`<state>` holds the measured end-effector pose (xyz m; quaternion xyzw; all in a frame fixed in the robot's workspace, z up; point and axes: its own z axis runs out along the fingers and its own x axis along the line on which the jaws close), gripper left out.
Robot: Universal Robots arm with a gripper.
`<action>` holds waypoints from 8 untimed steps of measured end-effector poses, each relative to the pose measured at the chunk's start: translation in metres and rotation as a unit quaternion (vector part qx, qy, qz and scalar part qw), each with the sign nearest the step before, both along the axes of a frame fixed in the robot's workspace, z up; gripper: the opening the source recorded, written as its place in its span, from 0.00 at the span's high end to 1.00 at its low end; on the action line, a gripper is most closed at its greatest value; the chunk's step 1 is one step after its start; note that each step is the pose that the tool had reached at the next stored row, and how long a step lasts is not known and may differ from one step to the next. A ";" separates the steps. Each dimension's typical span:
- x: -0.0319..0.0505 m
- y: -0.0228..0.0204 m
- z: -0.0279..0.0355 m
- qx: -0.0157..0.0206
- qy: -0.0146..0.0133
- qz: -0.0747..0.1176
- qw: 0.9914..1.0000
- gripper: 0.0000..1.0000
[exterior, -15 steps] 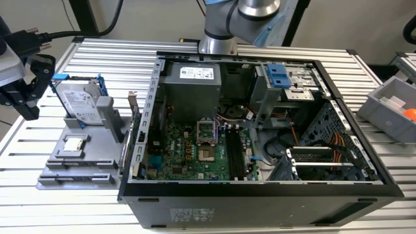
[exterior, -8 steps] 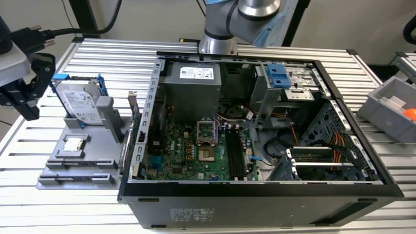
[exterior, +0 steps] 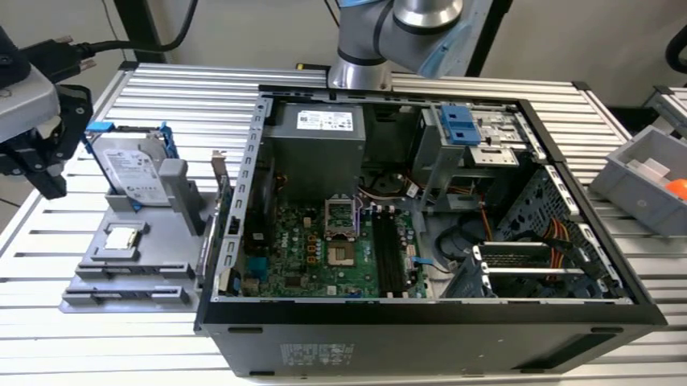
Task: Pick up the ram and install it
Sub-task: 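Pick up the ram and move it above insertion slot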
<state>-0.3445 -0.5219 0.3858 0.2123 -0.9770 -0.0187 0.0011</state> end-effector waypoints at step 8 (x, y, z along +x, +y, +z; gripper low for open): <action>0.0000 -0.0001 -0.0001 -0.001 -0.004 0.030 1.000 1.00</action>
